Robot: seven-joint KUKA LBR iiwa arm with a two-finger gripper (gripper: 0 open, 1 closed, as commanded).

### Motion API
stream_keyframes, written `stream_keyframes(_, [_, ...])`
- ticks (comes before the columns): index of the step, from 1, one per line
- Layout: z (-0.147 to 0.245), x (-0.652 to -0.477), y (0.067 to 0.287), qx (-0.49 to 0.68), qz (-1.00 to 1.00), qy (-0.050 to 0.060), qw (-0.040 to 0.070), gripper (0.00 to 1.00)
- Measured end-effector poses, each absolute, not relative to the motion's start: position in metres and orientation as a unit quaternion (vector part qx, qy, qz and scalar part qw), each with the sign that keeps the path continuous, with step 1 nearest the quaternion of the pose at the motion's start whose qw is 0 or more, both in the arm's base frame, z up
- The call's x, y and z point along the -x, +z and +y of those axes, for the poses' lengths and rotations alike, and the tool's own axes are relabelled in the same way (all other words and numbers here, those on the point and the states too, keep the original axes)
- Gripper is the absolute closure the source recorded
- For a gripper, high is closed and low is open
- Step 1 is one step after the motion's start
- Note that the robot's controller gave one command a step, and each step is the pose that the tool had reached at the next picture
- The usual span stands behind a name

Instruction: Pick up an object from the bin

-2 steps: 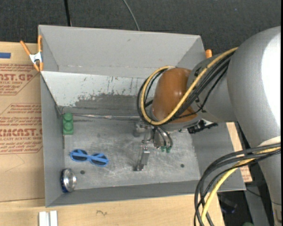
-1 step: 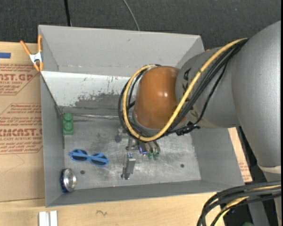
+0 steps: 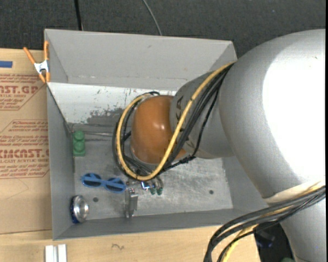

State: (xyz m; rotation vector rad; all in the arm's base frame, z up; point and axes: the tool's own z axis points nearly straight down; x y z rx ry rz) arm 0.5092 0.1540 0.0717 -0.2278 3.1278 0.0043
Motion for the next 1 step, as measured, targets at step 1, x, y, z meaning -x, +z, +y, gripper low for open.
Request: stream_keyframes(1, [0.1526, -0.5088, 0.0728, 0.072, 0.997, 0.001, 0.001, 1.00])
